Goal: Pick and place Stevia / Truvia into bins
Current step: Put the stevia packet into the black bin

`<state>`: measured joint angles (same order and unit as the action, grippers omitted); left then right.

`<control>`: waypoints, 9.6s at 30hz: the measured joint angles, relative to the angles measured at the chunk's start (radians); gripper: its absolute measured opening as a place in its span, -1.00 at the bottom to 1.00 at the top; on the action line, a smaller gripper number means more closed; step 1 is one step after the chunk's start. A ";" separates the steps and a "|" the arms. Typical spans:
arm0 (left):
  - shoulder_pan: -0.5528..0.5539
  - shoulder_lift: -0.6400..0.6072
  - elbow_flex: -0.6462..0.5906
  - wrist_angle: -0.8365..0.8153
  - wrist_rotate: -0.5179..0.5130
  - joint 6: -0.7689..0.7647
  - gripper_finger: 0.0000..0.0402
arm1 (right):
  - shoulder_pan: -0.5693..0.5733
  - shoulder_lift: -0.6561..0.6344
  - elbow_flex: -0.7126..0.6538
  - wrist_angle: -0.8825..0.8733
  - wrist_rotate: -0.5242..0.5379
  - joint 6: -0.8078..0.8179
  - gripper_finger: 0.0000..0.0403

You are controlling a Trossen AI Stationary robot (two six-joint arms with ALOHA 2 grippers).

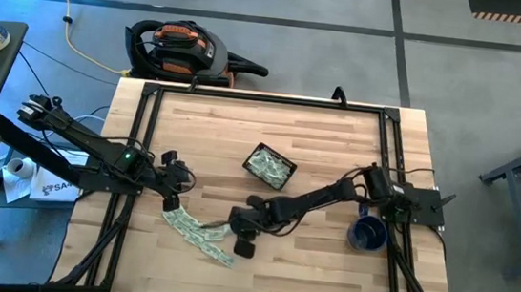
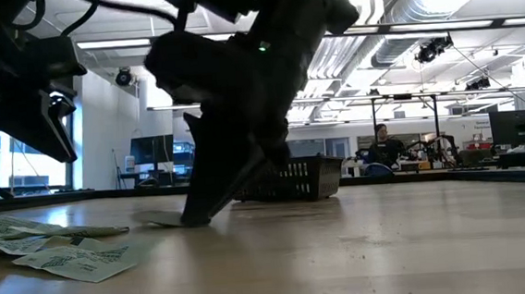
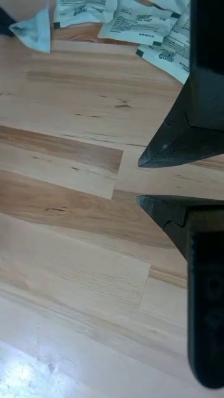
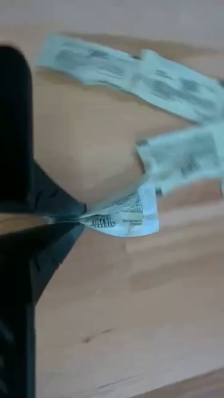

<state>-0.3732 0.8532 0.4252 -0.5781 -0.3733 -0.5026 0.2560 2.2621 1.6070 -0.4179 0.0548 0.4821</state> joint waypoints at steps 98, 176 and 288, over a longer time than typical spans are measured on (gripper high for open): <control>0.024 0.298 0.273 -0.115 0.250 0.265 -0.43 | 0.223 -0.490 -0.278 -0.500 0.271 0.193 0.05; 0.053 0.758 0.430 -0.382 0.245 0.551 -0.81 | 0.333 -0.720 -0.482 -0.432 0.613 0.550 0.00; 0.093 0.570 0.421 -0.262 0.104 0.143 -0.83 | 0.332 -0.863 -0.482 -0.557 0.696 0.622 -0.32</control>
<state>-0.2802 1.4227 0.8457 -0.8401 -0.2693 -0.3596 0.5881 1.3995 1.1247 -0.9753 0.7511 1.1045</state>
